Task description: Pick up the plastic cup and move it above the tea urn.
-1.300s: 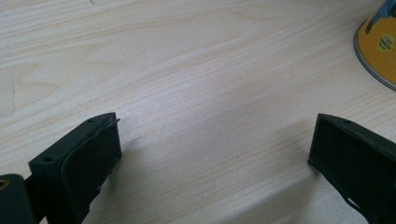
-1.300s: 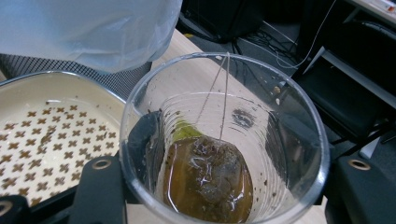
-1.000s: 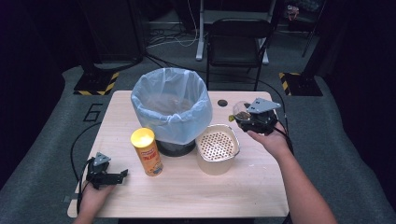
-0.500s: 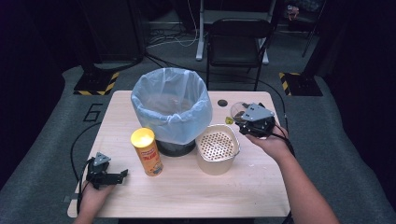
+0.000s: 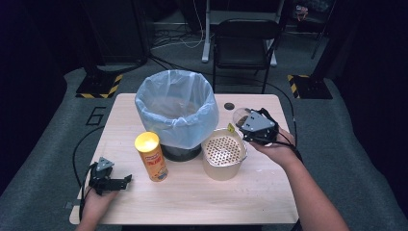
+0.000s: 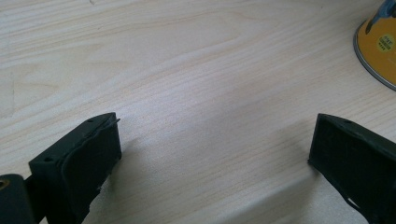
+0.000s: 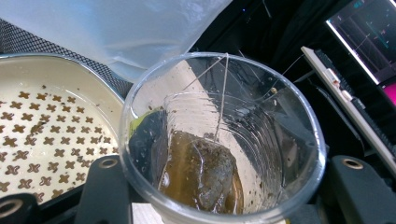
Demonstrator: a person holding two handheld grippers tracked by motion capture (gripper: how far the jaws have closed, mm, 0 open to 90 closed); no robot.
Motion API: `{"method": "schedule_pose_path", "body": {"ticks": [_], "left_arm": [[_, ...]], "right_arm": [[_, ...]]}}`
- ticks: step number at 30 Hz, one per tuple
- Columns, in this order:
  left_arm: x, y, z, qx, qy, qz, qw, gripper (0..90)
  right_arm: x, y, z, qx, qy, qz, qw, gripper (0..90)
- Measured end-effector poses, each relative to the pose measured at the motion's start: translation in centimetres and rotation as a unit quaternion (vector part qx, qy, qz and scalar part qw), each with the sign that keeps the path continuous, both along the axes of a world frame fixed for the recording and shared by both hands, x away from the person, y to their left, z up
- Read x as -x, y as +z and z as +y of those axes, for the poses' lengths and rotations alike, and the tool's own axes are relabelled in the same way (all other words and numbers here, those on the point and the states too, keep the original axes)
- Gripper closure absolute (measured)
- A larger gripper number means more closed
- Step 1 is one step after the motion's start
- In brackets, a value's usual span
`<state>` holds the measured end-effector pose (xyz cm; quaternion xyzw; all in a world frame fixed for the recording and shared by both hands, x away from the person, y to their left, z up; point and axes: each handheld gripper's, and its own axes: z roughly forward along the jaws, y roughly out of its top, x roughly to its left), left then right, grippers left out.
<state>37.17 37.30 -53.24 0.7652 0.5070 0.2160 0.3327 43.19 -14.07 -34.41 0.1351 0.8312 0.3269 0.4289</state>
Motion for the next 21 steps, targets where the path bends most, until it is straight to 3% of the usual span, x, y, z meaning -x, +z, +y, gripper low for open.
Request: {"method": "schedule_pose_path", "body": {"ticks": [10, 18, 21], "left_arm": [[0.0, 0.0, 0.0, 0.000, 0.000, 0.000, 1.0000, 2.0], [0.0, 0.0, 0.0, 0.000, 0.000, 0.000, 1.0000, 2.0], [0.0, 0.0, 0.0, 0.000, 0.000, 0.000, 1.0000, 2.0]], "right_arm": [[0.7, -0.9, 1.0, 0.054, -0.003, -0.033, 0.9980, 42.2], [1.3, -1.6, 1.6, 0.086, 0.001, -0.060, 0.9945, 43.3], [1.7, -1.8, 1.8, 0.102, -0.003, -0.082, 0.9914, 43.6]]}}
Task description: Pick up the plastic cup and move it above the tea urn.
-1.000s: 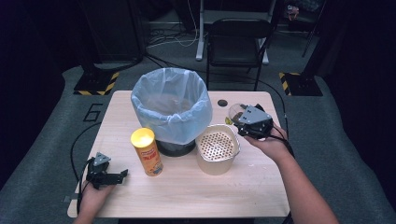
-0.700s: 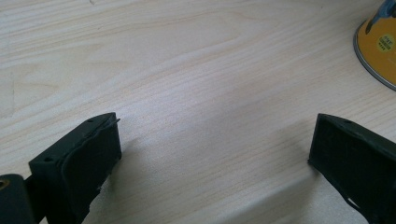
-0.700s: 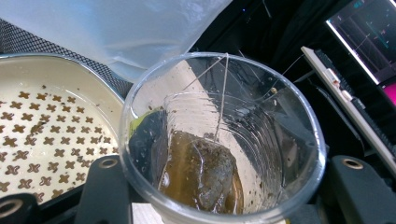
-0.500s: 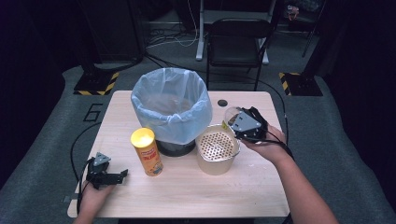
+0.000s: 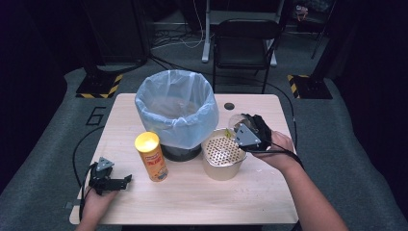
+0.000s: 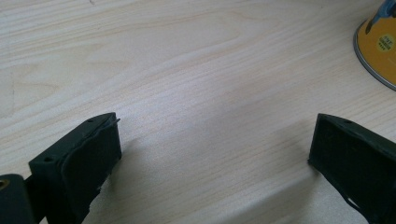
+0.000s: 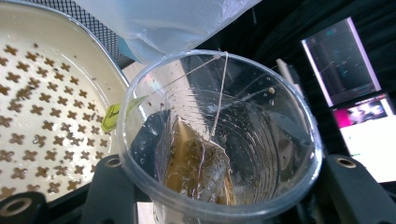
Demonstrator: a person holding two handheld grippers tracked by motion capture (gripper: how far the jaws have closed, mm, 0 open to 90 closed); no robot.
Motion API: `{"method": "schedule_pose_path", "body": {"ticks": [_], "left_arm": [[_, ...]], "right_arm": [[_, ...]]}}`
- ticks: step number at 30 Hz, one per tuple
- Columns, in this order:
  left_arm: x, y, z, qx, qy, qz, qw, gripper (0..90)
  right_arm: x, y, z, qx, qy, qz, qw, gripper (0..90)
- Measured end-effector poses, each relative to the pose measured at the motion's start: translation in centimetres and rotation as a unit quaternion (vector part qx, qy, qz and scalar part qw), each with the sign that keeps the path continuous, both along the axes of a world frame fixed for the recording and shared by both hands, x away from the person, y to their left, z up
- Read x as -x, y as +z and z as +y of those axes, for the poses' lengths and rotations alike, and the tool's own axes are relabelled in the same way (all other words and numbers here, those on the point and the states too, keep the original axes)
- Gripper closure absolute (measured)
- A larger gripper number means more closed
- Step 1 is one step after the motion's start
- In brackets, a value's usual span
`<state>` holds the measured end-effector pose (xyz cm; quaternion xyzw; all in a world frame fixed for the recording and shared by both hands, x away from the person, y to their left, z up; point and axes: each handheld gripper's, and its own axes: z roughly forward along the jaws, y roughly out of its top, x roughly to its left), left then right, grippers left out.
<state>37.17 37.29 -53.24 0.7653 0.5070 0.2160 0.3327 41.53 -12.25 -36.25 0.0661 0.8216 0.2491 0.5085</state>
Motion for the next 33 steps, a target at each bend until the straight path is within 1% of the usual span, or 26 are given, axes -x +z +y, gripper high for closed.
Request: {"method": "schedule_pose_path", "body": {"ticks": [4, 7, 8, 9, 10, 11, 12, 13, 15, 16, 17, 18, 19, 20, 22, 23, 24, 25, 26, 27, 28, 29, 30, 31, 32, 33], "left_arm": [[0.0, 0.0, 0.0, 0.000, 0.000, 0.000, 1.0000, 2.0], [0.0, 0.0, 0.0, 0.000, 0.000, 0.000, 1.0000, 2.0], [0.0, 0.0, 0.0, 0.000, 0.000, 0.000, 1.0000, 2.0], [0.0, 0.0, 0.0, 0.000, 0.000, 0.000, 1.0000, 2.0], [0.0, 0.0, 0.0, 0.000, 0.000, 0.000, 1.0000, 2.0], [0.0, 0.0, 0.0, 0.000, 0.000, 0.000, 1.0000, 2.0], [0.0, 0.0, 0.0, 0.000, 0.000, 0.000, 1.0000, 2.0], [0.0, 0.0, 0.0, 0.000, 0.000, 0.000, 1.0000, 2.0], [0.0, 0.0, 0.0, 0.000, 0.000, 0.000, 1.0000, 2.0], [0.0, 0.0, 0.0, 0.000, 0.000, 0.000, 1.0000, 2.0], [0.0, 0.0, 0.0, 0.000, 0.000, 0.000, 1.0000, 2.0], [0.0, 0.0, 0.0, 0.000, 0.000, 0.000, 1.0000, 2.0], [0.0, 0.0, 0.0, 0.000, 0.000, 0.000, 1.0000, 2.0], [0.0, 0.0, 0.0, 0.000, 0.000, 0.000, 1.0000, 2.0], [0.0, 0.0, 0.0, 0.000, 0.000, 0.000, 1.0000, 2.0], [0.0, 0.0, 0.0, 0.000, 0.000, 0.000, 1.0000, 2.0], [0.0, 0.0, 0.0, 0.000, 0.000, 0.000, 1.0000, 2.0], [0.0, 0.0, 0.0, 0.000, 0.000, 0.000, 1.0000, 2.0], [0.0, 0.0, 0.0, 0.000, 0.000, 0.000, 1.0000, 2.0], [0.0, 0.0, 0.0, 0.000, 0.000, 0.000, 1.0000, 2.0], [0.0, 0.0, 0.0, 0.000, 0.000, 0.000, 1.0000, 2.0], [0.0, 0.0, 0.0, 0.000, 0.000, 0.000, 1.0000, 2.0], [0.0, 0.0, 0.0, 0.000, 0.000, 0.000, 1.0000, 2.0], [0.0, 0.0, 0.0, 0.000, 0.000, 0.000, 1.0000, 2.0], [0.0, 0.0, 0.0, 0.000, 0.000, 0.000, 1.0000, 2.0], [0.0, 0.0, 0.0, 0.000, 0.000, 0.000, 1.0000, 2.0]], "right_arm": [[0.2, -0.4, 0.3, 0.022, -0.005, -0.021, 0.9995, 43.8], [0.3, -0.9, 0.7, 0.057, -0.007, -0.043, 0.9974, 44.1], [0.3, -0.9, 0.7, 0.057, -0.007, -0.043, 0.9974, 44.1], [0.5, -1.2, 1.1, 0.093, -0.007, -0.069, 0.9933, 44.3], [0.5, -1.2, 1.1, 0.093, -0.007, -0.069, 0.9933, 44.3], [0.6, -1.6, 1.6, 0.128, -0.007, -0.089, 0.9877, 44.6], [0.7, -1.9, 1.8, 0.145, -0.009, -0.097, 0.9847, 44.8], [0.7, -2.1, 2.0, 0.171, -0.006, -0.107, 0.9794, 45.0], [0.8, -2.8, 2.4, 0.213, -0.006, -0.124, 0.9690, 47.5], [0.8, -3.1, 2.6, 0.236, -0.003, -0.137, 0.9620, 48.1], [0.9, -3.3, 2.8, 0.254, -0.003, -0.142, 0.9568, 48.2], [0.9, -3.4, 2.9, 0.275, 0.001, -0.147, 0.9501, 48.4], [0.9, -3.5, 3.1, 0.288, 0.006, -0.152, 0.9455, 48.7], [1.0, -3.6, 3.2, 0.307, 0.012, -0.159, 0.9381, 49.3], [1.1, -3.9, 3.5, 0.353, 0.018, -0.173, 0.9193, 49.5], [1.1, -4.1, 3.6, 0.371, 0.024, -0.181, 0.9106, 49.6], [1.2, -4.1, 3.7, 0.392, 0.026, -0.190, 0.9000, 49.6], [1.3, -4.1, 3.7, 0.405, 0.025, -0.199, 0.8921, 49.7], [1.4, -4.0, 3.8, 0.414, 0.029, -0.203, 0.8868, 49.7], [1.4, -4.0, 3.8, 0.414, 0.029, -0.203, 0.8868, 49.7], [1.4, -3.6, 4.0, 0.453, 0.043, -0.217, 0.8636, 49.8], [1.5, -3.7, 4.1, 0.463, 0.041, -0.225, 0.8563, 49.9], [1.6, -3.9, 4.0, 0.469, 0.041, -0.230, 0.8515, 49.9], [1.6, -4.1, 4.0, 0.478, 0.040, -0.228, 0.8474, 49.9], [1.6, -4.1, 4.0, 0.478, 0.040, -0.228, 0.8474, 49.9], [1.5, -5.0, 3.9, 0.499, 0.042, -0.235, 0.8329, 49.9]]}}
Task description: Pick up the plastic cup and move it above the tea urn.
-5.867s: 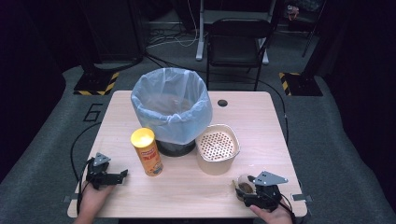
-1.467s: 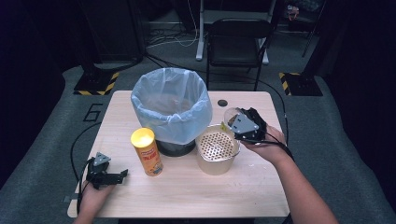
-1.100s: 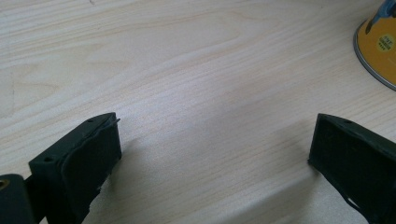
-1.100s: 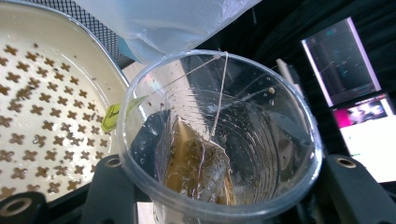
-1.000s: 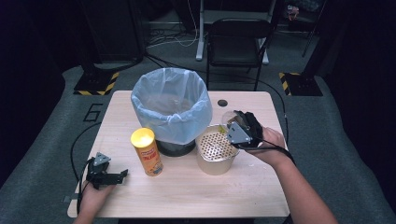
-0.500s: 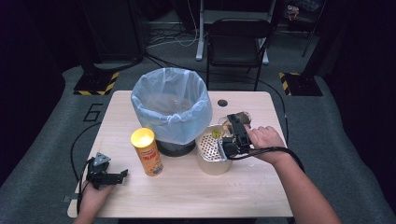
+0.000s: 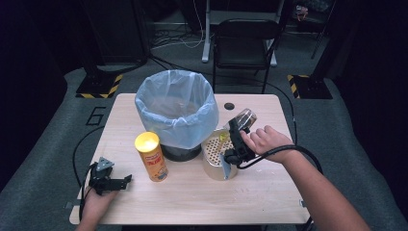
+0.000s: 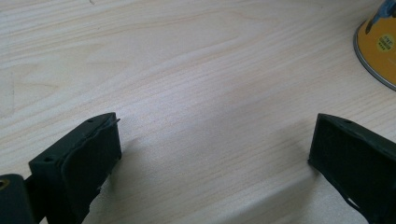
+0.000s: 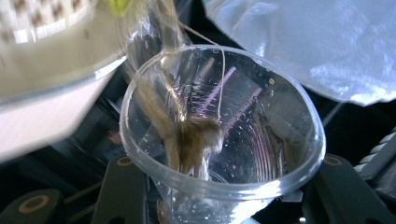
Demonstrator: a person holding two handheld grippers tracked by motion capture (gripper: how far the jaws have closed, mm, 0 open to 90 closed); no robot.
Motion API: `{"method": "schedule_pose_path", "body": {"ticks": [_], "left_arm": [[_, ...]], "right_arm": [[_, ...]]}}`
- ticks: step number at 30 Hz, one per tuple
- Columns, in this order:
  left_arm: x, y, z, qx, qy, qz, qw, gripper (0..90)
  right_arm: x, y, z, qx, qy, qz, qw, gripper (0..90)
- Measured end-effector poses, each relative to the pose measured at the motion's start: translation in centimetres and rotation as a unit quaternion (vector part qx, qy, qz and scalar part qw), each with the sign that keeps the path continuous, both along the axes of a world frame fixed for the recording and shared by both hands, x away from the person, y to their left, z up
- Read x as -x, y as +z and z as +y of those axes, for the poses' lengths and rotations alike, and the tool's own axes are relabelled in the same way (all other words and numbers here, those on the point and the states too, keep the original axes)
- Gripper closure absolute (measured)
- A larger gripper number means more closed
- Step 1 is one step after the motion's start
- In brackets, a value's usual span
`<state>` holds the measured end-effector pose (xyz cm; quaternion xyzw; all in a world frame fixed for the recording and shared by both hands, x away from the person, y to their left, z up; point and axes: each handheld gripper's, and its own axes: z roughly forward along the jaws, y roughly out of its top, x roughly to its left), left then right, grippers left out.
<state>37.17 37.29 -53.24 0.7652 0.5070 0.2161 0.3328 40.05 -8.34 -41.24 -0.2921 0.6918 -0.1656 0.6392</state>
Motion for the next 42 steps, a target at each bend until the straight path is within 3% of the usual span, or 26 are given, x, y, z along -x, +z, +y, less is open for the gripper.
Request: {"method": "schedule_pose_path", "body": {"ticks": [1, 3, 4, 5, 6, 7, 8, 10, 11, 12, 13, 22, 28, 42], "left_arm": [[0.0, 0.0, 0.0, 0.000, 0.000, 0.000, 1.0000, 2.0], [0.0, 0.0, 0.0, 0.003, 0.001, 0.001, 1.0000, 2.0], [0.0, 0.0, 0.0, -0.001, -0.001, 0.000, 1.0000, 2.0], [0.0, 0.0, 0.0, -0.001, -0.001, 0.000, 1.0000, 2.0], [0.0, 0.0, 0.0, 0.000, 0.000, 0.001, 1.0000, 2.0], [0.0, 0.0, 0.0, 0.000, -0.001, 0.001, 1.0000, 2.0], [0.0, 0.0, 0.0, 0.000, 0.000, 0.001, 1.0000, 2.0], [0.0, 0.0, 0.0, 0.000, 0.000, 0.001, 1.0000, 2.0], [0.0, 0.0, 0.0, 0.000, 0.000, 0.000, 1.0000, 2.0], [0.0, 0.0, 0.0, 0.000, 0.000, 0.000, 1.0000, 2.0], [0.0, 0.0, 0.0, 0.003, 0.000, 0.001, 1.0000, 2.0], [0.0, 0.0, -0.1, 0.006, 0.002, 0.002, 1.0000, 2.0], [0.0, 0.0, -0.1, 0.006, 0.002, 0.002, 1.0000, 2.0], [0.0, 0.0, 0.0, 0.000, 0.000, 0.000, 1.0000, 2.0]], "right_arm": [[0.4, -0.5, -0.1, -0.016, -0.007, -0.003, 0.9998, 49.9], [0.6, -0.7, 0.0, -0.013, -0.002, -0.004, 0.9999, 49.9], [0.7, -1.0, 0.0, 0.037, -0.007, -0.019, 0.9991, 49.9], [0.7, -1.0, 0.0, 0.037, -0.007, -0.019, 0.9991, 49.9], [0.7, -0.9, 0.0, 0.076, 0.012, -0.044, 0.9961, 49.9], [0.6, -0.7, 0.1, 0.095, 0.002, -0.026, 0.9952, 49.9], [0.7, -0.6, 0.3, 0.084, 0.008, -0.050, 0.9952, 49.9], [0.7, -0.3, 0.4, 0.083, 0.010, -0.049, 0.9953, 49.9], [0.6, 0.0, 0.8, 0.058, -0.010, -0.020, 0.9981, 49.9], [0.6, 0.0, 0.8, 0.058, -0.010, -0.020, 0.9981, 49.9], [0.7, 0.1, 0.8, 0.025, -0.008, -0.016, 0.9995, 49.9], [0.8, 0.4, 0.7, 0.017, 0.006, -0.011, 0.9998, 49.8], [0.9, 0.4, 0.5, 0.002, 0.006, -0.007, 1.0000, 49.8], [0.8, 0.7, 0.7, -0.007, 0.008, -0.005, 0.9999, 49.8]]}}
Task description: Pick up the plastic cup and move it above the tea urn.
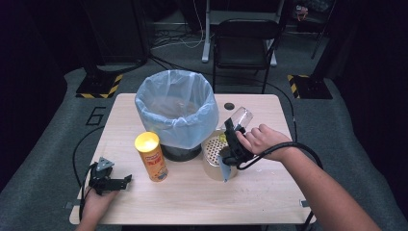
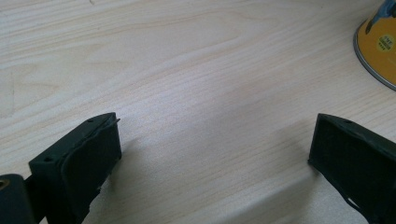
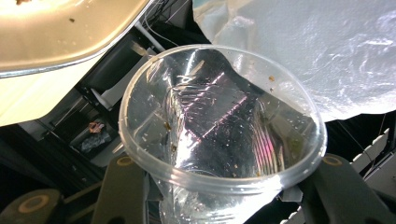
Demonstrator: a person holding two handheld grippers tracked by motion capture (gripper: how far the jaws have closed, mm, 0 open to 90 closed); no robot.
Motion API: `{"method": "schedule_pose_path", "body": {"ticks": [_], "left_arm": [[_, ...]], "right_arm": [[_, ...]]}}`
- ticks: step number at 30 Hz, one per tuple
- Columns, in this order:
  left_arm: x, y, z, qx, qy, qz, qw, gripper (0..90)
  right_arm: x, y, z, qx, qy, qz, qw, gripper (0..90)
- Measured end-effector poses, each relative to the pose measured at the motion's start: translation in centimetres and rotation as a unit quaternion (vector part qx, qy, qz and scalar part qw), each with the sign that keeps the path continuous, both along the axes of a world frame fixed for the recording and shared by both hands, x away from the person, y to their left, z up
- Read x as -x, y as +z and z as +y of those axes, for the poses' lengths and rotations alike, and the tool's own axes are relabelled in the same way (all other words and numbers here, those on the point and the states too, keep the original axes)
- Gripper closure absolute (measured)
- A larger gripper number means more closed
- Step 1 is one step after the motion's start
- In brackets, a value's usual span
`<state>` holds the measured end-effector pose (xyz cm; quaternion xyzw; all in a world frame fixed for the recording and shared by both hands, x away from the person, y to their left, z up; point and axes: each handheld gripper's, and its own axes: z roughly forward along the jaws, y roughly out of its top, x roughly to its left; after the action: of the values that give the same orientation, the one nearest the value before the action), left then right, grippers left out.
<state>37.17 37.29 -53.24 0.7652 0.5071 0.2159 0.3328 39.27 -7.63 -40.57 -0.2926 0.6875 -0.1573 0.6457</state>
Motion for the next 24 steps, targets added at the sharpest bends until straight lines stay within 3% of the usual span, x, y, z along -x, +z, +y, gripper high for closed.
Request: {"method": "schedule_pose_path", "body": {"ticks": [16, 22, 23, 24], "left_arm": [[0.0, 0.0, 0.0, 0.000, 0.000, 0.000, 1.0000, 2.0], [0.0, 0.0, 0.0, 0.000, 0.000, 0.000, 1.0000, 2.0], [0.0, 0.0, 0.0, 0.000, 0.000, 0.000, 1.0000, 2.0], [0.0, 0.0, 0.0, 0.000, 0.000, 0.000, 1.0000, 2.0]], "right_arm": [[0.0, 0.4, 0.0, -0.011, -0.001, 0.002, 0.9999, 49.8], [-0.1, 0.7, 0.1, -0.032, -0.002, 0.005, 0.9995, 49.8], [-0.2, 1.2, 0.2, -0.016, 0.002, 0.007, 0.9999, 49.8], [-0.2, 1.2, 0.2, -0.016, 0.002, 0.007, 0.9999, 49.8]]}}
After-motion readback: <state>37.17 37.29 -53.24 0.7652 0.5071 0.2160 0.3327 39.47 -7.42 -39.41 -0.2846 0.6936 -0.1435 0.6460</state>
